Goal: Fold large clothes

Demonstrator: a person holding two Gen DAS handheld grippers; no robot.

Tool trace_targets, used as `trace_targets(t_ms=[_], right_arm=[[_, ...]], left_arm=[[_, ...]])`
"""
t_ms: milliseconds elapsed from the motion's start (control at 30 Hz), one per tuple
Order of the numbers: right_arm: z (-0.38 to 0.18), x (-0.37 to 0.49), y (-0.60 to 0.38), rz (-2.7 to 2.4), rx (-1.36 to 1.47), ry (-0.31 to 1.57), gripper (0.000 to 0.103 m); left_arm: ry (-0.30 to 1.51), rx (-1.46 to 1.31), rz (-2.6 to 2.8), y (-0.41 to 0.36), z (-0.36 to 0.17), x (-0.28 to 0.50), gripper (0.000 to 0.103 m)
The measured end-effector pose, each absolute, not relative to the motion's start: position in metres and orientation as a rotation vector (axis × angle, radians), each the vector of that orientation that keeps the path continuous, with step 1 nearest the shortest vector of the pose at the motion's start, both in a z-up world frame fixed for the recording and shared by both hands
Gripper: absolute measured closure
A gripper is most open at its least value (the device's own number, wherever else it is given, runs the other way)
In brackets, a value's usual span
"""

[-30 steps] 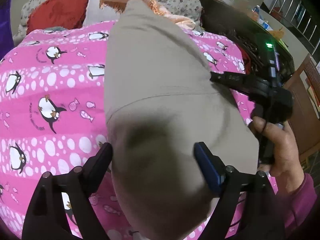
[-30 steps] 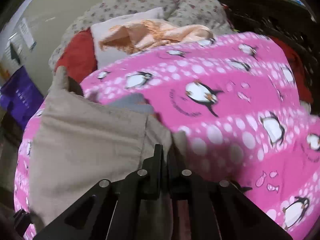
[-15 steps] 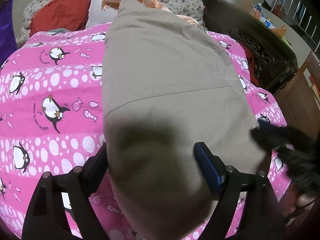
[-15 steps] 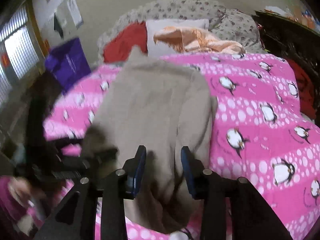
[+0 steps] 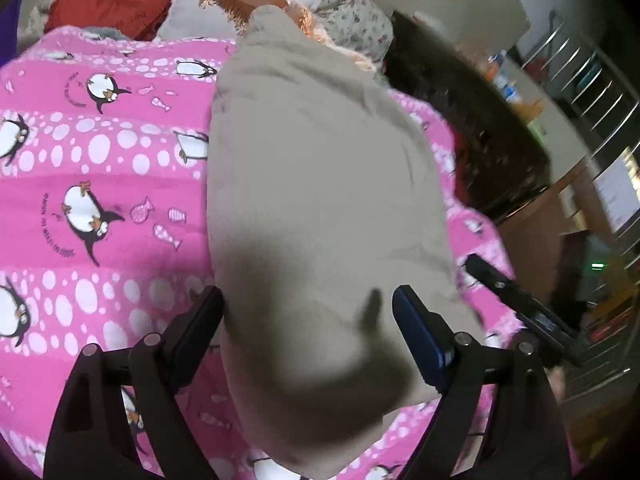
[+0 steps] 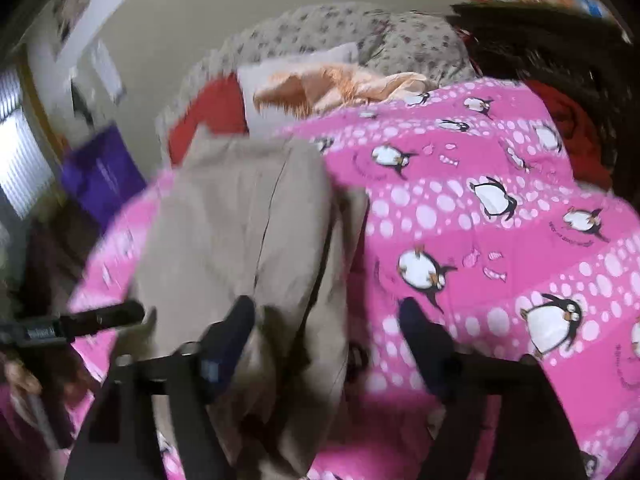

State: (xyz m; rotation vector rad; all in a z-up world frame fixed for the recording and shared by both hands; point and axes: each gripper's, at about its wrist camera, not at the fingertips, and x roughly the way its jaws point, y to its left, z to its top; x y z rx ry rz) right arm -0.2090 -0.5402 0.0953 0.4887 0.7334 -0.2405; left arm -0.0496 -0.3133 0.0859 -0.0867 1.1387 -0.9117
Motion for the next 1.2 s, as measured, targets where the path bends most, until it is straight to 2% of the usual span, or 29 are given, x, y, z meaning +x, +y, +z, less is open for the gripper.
trace_targets(t_ms=[200,500,667,700,733,800,833,900,933,1000,1200], right_arm=[[0.064,-0.171,-0.562,-0.08,0.644,0.763,0.019],[0.035,-0.144,-0.571,0.077,0.78,0.76,0.014],[0.027,-0.135,-0.575,0.127,0.839,0.757,0.013],[0.025,-0.132,-0.574,0.129,0.84,0.768,0.015],[0.023,-0.128,-0.572,0.134,0.838,0.777,0.017],[0.024,-0.127,-0.57,0.106,0.829,0.791,0.037],[0.027,-0.129,-0.568,0.079,0.816,0.795,0.041],[0.037,-0.134,-0.565,0.113,0.837,0.77,0.074],[0.042,-0.137,-0.564,0.151,0.87,0.754,0.075],[0.057,-0.142,-0.553,0.169,0.864,0.755,0.077],[0.089,-0.162,-0.5,0.272,0.82,0.776,0.077]], left_arm=[[1.194,-0.151,-0.951,-0.319,0.069,-0.031,0.015],[1.239,-0.088,-0.969,-0.343,0.05,-0.034,0.001],[1.311,-0.131,-0.971,-0.35,0.04,-0.03,0.001],[1.318,-0.138,-0.975,-0.35,0.039,-0.03,0.003],[1.317,-0.149,-0.99,-0.35,0.04,-0.031,0.015],[1.295,-0.138,-1.012,-0.352,0.046,-0.033,0.03],[1.284,-0.137,-1.022,-0.351,0.049,-0.035,0.039],[1.261,-0.127,-1.045,-0.347,0.058,-0.037,0.052],[1.248,-0.116,-1.05,-0.343,0.065,-0.038,0.058],[1.225,-0.114,-1.071,-0.335,0.076,-0.042,0.062],[1.203,-0.07,-1.103,-0.272,0.118,-0.074,0.062]])
